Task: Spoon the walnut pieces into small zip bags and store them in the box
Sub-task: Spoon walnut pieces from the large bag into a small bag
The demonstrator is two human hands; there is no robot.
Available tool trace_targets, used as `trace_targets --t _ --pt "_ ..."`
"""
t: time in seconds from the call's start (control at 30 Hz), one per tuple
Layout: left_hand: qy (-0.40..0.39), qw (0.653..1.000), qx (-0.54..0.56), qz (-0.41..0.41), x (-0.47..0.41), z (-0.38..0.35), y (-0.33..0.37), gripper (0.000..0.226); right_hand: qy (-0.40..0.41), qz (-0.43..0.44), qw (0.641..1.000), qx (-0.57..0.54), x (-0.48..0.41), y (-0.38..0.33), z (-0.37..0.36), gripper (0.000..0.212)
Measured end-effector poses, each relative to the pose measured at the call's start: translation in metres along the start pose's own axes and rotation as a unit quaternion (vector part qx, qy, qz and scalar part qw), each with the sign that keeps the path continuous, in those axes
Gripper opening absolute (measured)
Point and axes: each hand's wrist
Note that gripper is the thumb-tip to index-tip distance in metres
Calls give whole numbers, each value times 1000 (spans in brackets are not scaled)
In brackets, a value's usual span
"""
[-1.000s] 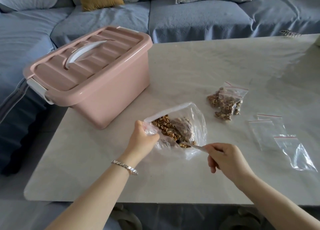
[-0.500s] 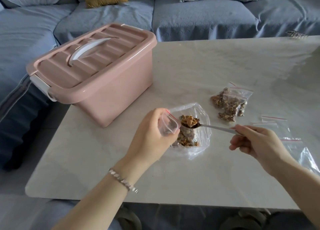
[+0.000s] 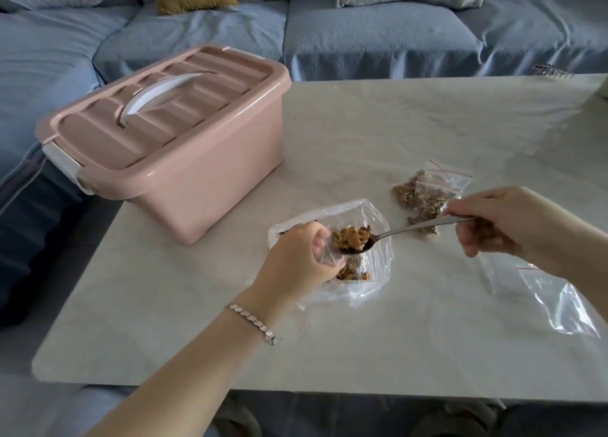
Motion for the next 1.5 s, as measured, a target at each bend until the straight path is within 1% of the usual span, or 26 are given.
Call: trace_targets --t 0.07,0.13,0.23,0.3,0.37,0.47,0.57,0.67,0.73,0.8,0.87,0.93,1.03,1.1,1.17,1.23,1.3,1.4,1.5 --pt "-19 1000 -15 -16 1 1 3 26 -8 8 1000 28 0 -3 -6 17" --pt "-27 999 0 -26 3 2 7 26 -14 24 998 55 0 -8 -14 19" --pt "-28 999 22 -15 8 3 10 39 -6 67 993 93 4 -14 -26 21" --pt "-18 999 29 -3 10 3 11 41 6 113 985 132 10 -19 -33 24" --pt "4 999 32 -2 11 2 11 39 30 164 967 190 17 -23 -40 28" --pt "40 999 31 -2 14 0 7 39 85 251 926 268 30 -24 -49 33" --pt "80 995 66 6 18 -4 0 39 107 336 900 256 44 -22 -52 25" --pt "125 988 91 21 29 -1 -7 29 130 384 896 183 50 -16 -44 25" --pt "140 985 95 19 40 3 -14 29 147 373 911 97 44 -5 -35 26" --pt "133 987 83 26 49 5 -21 37 170 334 925 66 32 13 -30 26" --pt "93 992 64 53 55 5 -28 44 179 279 941 74 21 35 -34 27" --pt "39 996 35 77 57 3 -33 46 172 247 950 80 13 56 -43 26" --pt "-5 995 24 95 58 1 -34 52 166 239 952 96 6 80 -55 19" --pt "-30 996 26 83 59 0 -32 60 169 248 948 105 4 91 -59 18" --pt "-51 995 42 74 59 -1 -29 62 168 253 946 116 4 99 -63 18" --pt "-66 993 64 72 58 -3 -27 59 165 246 948 114 6 108 -68 16" --pt "-62 990 102 69 56 -7 -25 51 159 224 957 96 8 116 -74 13" --pt "-47 984 166 51 53 -14 -20 38 136 166 976 40 7 124 -84 20" --pt "-43 976 210 31 52 -20 -16 36 109 117 987 -31 8 120 -93 23"
Point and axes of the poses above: each hand's wrist, its own x-axis away from the middle knuckle, its own z-axis out of the back of the hand, y = z × x, and after that the axes turned 10 degrees about -z, right-handed
